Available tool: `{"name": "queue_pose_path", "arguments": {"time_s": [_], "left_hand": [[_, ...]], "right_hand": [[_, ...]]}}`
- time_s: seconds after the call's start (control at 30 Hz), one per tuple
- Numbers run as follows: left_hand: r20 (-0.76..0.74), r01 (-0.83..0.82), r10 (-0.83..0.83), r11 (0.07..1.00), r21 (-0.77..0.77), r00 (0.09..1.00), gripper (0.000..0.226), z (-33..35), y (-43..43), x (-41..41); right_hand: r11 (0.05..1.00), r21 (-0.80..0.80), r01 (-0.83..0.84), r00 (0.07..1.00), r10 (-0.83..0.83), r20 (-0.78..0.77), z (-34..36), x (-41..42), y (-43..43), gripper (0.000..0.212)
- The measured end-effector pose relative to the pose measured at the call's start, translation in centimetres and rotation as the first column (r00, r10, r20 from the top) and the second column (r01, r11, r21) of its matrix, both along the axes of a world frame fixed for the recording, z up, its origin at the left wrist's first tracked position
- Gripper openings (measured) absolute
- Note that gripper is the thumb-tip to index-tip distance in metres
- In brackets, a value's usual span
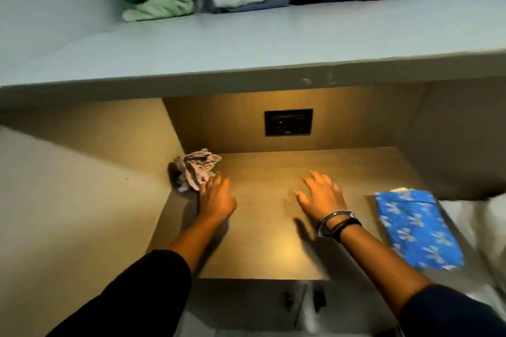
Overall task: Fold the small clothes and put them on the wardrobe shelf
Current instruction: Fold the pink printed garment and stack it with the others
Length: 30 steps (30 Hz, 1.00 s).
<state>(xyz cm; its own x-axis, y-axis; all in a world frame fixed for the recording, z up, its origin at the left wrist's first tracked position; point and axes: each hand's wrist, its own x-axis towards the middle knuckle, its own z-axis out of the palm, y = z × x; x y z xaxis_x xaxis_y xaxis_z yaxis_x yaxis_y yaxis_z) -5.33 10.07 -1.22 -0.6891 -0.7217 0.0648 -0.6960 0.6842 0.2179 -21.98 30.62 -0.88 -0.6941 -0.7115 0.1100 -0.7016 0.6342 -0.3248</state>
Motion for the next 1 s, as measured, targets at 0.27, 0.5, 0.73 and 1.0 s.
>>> {"name": "queue_pose_path", "arguments": {"time_s": [0.27,0.5,0.73,1.0], "left_hand": [[0.449,0.194,-0.018,0.917,-0.350,0.893,0.073,0.3,-11.8,4.6],[0.359,0.345,-0.215,0.871,-0.349,0.908,0.041,2.0,-15.5,4.4],[0.056,0.452,-0.450,0.873,-0.186,0.891,0.036,4.8,-13.3,3.3],[0.106,0.422,-0.423,0.906,0.030,0.900,0.046,8.8,-7.7,2.7]], "right_hand": [[0.926,0.070,-0.371,0.923,0.360,0.136,-1.5,8.9,-19.0,0.047],[0.948,-0.066,-0.311,0.948,0.315,0.056,-2.2,12.7,-25.3,0.039],[0.892,-0.330,-0.309,0.910,0.378,0.171,1.6,9.3,-21.0,0.024],[0.853,-0.265,-0.449,0.881,0.472,0.028,8.3,4.7,-10.4,0.028]]}}
